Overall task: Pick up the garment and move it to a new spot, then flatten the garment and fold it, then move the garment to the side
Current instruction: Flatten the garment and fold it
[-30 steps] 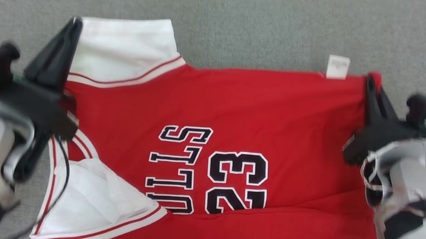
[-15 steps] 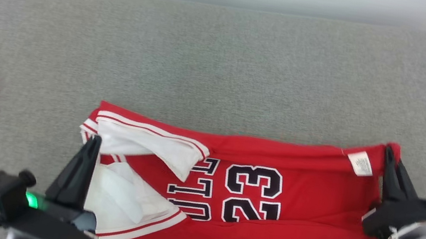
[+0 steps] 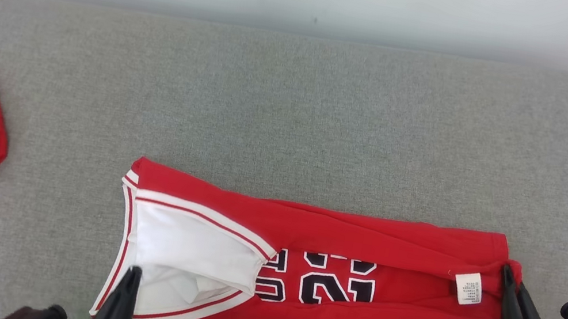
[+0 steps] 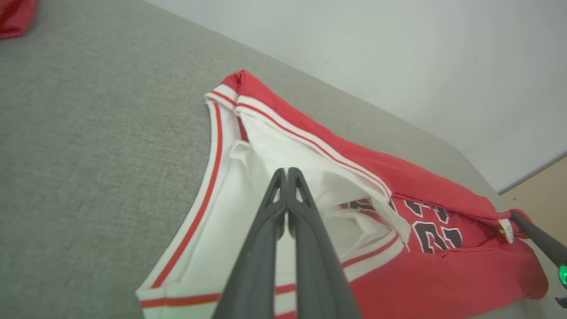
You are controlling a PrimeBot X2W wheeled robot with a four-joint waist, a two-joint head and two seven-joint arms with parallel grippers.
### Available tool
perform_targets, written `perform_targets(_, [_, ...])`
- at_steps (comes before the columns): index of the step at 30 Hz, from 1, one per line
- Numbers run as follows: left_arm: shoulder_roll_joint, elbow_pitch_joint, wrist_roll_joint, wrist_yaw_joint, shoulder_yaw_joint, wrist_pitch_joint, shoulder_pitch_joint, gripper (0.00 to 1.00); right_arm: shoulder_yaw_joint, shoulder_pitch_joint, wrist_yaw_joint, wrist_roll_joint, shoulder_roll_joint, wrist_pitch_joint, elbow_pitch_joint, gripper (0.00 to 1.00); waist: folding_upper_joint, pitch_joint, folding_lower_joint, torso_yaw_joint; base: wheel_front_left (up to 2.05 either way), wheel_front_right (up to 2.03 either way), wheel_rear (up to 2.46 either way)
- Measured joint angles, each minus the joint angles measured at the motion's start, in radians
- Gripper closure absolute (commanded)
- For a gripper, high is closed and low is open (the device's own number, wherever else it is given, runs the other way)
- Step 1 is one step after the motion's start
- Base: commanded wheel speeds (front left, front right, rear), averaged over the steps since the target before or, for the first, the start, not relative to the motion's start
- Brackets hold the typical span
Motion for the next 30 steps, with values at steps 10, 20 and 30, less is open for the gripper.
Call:
perform_targets(10, [-0.058,0.091,0.136,-0.018,0.123,0.000,0.015,0.00,-0.033,0.065,0.000,0.031,0.001,0.000,-0.081,0.00,0.0000,-0.046,0.0001,0.016,0.00,0.00,0.00])
perform_targets(20, [-0.128,-0.012,0.382,-0.042,0.290,0.000,0.090,0.00,-0.088,0.124,0.000,-0.001,0.003,0.000,-0.108,0.00,0.0000,-0.090,0.0000,0.033,0.00,0.00,0.00])
perform_targets(30, [-0.162,0.001,0.467,-0.068,0.354,0.000,0.122,0.00,-0.090,-0.019,0.000,-0.054,0.033,0.010,0.186,0.00,0.0001,-0.105,0.0002,0.065,0.00,0.00,0.00])
